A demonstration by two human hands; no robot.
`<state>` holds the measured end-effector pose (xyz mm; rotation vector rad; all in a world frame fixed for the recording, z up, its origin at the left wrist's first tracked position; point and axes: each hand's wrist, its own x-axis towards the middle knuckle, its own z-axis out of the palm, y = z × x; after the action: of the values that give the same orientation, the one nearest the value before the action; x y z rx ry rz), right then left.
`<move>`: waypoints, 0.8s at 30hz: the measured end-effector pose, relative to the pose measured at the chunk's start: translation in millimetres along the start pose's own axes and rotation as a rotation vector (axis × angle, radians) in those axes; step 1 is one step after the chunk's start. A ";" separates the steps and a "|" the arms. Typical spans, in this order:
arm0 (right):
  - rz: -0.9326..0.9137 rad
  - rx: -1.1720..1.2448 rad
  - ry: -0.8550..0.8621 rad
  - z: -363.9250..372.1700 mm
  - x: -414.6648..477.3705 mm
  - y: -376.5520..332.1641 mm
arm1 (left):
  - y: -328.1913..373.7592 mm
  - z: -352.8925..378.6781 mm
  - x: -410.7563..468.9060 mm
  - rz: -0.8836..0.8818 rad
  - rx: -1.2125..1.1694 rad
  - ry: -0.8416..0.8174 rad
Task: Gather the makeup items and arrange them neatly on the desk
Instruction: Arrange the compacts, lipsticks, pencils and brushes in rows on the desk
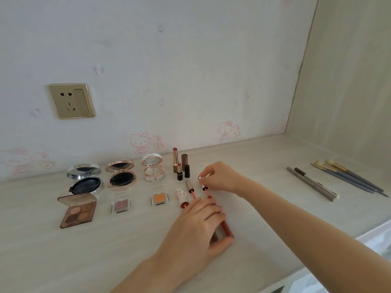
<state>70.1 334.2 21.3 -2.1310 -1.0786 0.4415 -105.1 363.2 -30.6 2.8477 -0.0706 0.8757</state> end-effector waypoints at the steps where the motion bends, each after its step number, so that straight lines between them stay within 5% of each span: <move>1: -0.005 -0.013 -0.010 1.0 3.0 -1.0 | -0.7 0.1 0.5 -0.014 -0.003 -0.004; 24: -0.028 -0.157 -0.019 6.7 14.1 -0.2 | -1.5 -9.0 0.9 -0.096 -0.112 -0.046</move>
<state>74.6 348.5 16.9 -2.2486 -1.1873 0.3757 -109.2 366.2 -22.9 2.7424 0.0107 0.7621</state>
